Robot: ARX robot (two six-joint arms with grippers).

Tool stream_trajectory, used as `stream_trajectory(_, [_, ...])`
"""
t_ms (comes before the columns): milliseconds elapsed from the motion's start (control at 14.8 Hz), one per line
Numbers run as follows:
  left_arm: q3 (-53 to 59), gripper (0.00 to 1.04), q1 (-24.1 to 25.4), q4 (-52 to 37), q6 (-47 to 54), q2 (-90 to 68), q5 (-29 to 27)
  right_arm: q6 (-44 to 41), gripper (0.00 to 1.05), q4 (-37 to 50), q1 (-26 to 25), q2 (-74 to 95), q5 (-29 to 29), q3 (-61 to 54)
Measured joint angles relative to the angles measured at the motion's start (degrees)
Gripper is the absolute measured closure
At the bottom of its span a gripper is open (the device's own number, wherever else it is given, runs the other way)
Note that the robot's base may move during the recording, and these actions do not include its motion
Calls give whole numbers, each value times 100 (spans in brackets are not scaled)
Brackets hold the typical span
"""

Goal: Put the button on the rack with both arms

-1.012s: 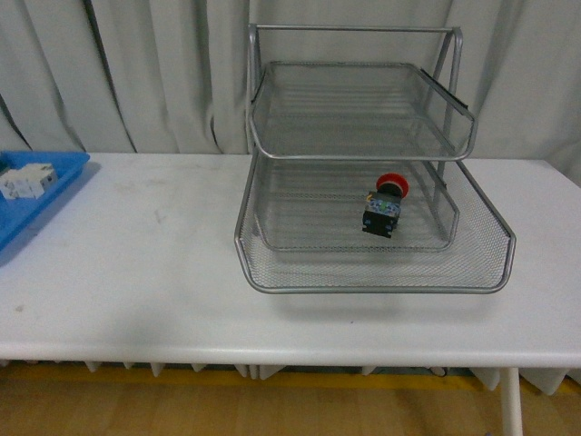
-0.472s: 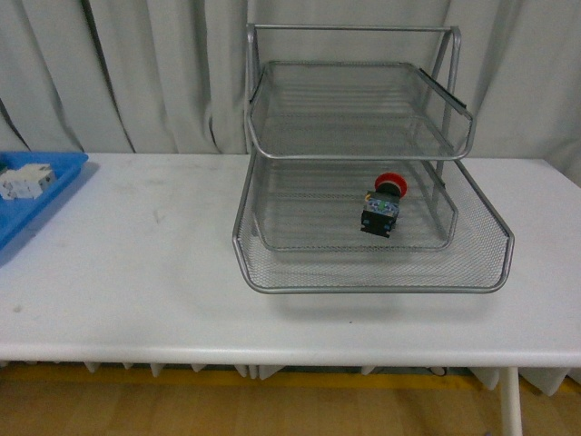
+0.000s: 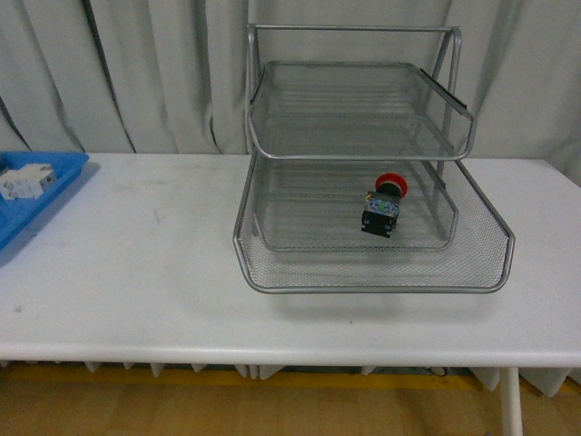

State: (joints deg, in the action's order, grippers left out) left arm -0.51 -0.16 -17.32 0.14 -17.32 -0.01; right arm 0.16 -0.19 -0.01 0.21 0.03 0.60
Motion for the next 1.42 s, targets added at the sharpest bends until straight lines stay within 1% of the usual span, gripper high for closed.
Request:
stream_trajectory(472, [0, 103, 0, 866, 0, 815, 0, 0, 6, 0, 0, 0, 0, 0])
stream_trajectory(540, [-2, 103, 0, 1749, 0, 1429, 11, 0, 6, 0, 0, 0, 0, 0])
stream_trajectory(607, [-11, 103, 0, 1639, 2, 1681, 7, 0, 6, -2, 0, 0, 2, 0])
stream_trajectory(742, [-2, 103, 0, 1777, 0, 1681, -9, 0, 6, 0, 0, 0, -2, 0])
stream_trajectory(1080, [-2, 103, 0, 1749, 0, 1683, -2, 0, 6, 0, 0, 0, 0, 0])
stream_trajectory(1147, [-2, 99, 0, 1751, -7, 1683, -2, 0, 6, 0, 0, 0, 0, 0])
stream_trajectory(1417, [-2, 48, 0, 1749, -9, 1683, -2, 0, 6, 0, 0, 0, 0, 0])
